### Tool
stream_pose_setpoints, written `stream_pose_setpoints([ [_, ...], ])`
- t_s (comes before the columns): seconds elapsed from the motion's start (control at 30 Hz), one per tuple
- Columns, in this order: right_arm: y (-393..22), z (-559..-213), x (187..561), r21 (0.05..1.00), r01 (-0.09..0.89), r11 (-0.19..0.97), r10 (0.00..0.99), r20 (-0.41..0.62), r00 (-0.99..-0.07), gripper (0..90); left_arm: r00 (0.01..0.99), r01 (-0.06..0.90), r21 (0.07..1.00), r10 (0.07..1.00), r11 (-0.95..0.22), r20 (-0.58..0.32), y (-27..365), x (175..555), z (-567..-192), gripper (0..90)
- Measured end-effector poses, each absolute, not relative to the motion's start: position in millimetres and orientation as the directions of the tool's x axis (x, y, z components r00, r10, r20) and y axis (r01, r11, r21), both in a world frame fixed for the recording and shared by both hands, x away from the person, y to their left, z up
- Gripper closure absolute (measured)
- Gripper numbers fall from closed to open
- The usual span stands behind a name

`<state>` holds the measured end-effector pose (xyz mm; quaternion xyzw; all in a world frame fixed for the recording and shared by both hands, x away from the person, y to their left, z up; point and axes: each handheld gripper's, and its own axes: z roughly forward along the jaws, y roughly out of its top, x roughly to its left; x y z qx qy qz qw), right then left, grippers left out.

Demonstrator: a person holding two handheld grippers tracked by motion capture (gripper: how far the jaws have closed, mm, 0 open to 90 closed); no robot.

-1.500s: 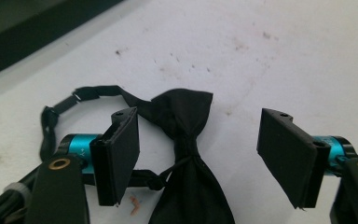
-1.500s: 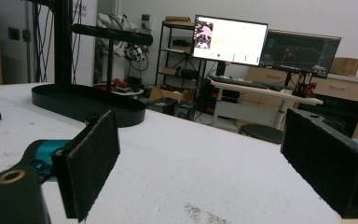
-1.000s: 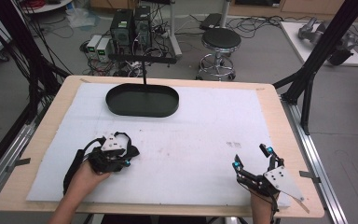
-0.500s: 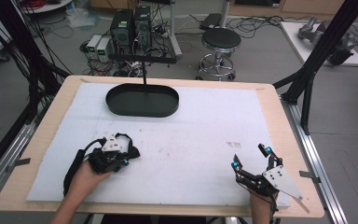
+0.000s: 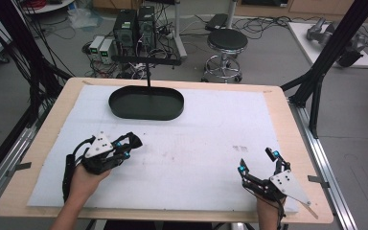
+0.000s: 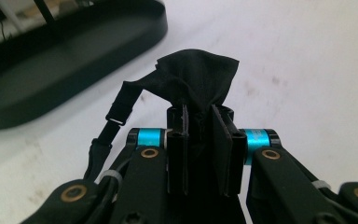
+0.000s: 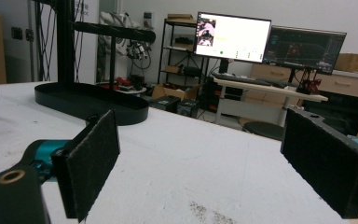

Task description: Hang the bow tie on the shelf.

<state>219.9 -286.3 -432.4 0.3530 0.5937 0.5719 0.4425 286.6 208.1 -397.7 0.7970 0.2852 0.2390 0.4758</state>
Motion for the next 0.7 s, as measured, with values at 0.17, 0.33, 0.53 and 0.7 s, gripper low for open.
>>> stream_pose_setpoints([
  [0.17, -286, -433, 221, 0.991, -0.087, 0.1, 0.924, -0.125, -0.363, 10.8, 0.721, 0.14, 0.937, 0.681, -0.319, 0.125, 214, 285, -382, 76.7],
  [0.33, -285, -433, 221, 0.992, -0.083, 0.099, 0.923, -0.123, -0.366, 10.8, 0.747, 0.099, 0.973, 0.661, -0.208, 0.065, 223, 294, -362, 76.7],
  [0.53, -285, -434, 221, 0.992, -0.081, 0.094, 0.924, -0.117, -0.365, 10.8, 0.77, 0.065, 0.988, 0.637, -0.14, 0.039, 227, 310, -345, 76.8],
  [0.7, -285, -434, 222, 0.993, -0.08, 0.09, 0.923, -0.114, -0.368, 10.8, 0.779, 0.059, 0.993, 0.626, -0.098, 0.016, 228, 322, -335, 76.8],
])
